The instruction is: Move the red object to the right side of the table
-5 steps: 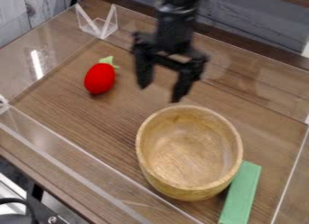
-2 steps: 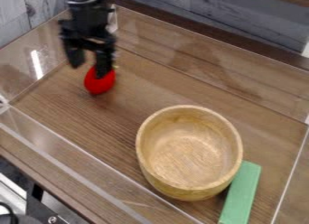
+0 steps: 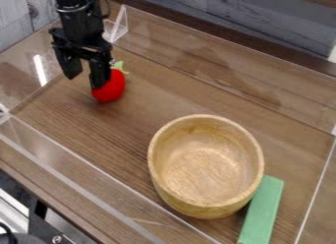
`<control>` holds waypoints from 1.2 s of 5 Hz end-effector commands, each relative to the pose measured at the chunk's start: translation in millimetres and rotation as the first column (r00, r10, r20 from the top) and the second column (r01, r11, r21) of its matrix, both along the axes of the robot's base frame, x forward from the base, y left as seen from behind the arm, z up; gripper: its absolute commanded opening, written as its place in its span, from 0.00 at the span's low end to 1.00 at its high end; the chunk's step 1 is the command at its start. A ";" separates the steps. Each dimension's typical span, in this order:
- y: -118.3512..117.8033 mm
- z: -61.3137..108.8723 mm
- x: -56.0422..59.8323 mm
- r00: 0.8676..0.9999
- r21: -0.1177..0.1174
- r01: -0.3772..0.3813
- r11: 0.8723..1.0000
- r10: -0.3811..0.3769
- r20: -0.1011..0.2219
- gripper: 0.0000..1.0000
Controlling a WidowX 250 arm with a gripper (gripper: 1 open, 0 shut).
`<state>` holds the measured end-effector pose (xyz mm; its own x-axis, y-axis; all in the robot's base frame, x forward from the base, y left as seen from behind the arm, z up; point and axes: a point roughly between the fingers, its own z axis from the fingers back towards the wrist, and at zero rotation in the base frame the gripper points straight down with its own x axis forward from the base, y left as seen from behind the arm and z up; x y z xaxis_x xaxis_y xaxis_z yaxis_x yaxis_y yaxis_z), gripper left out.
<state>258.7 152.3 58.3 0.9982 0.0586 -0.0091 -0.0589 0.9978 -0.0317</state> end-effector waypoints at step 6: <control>14.2 22.4 33.4 0.993 0.005 -0.112 0.994 0.112 0.047 1.00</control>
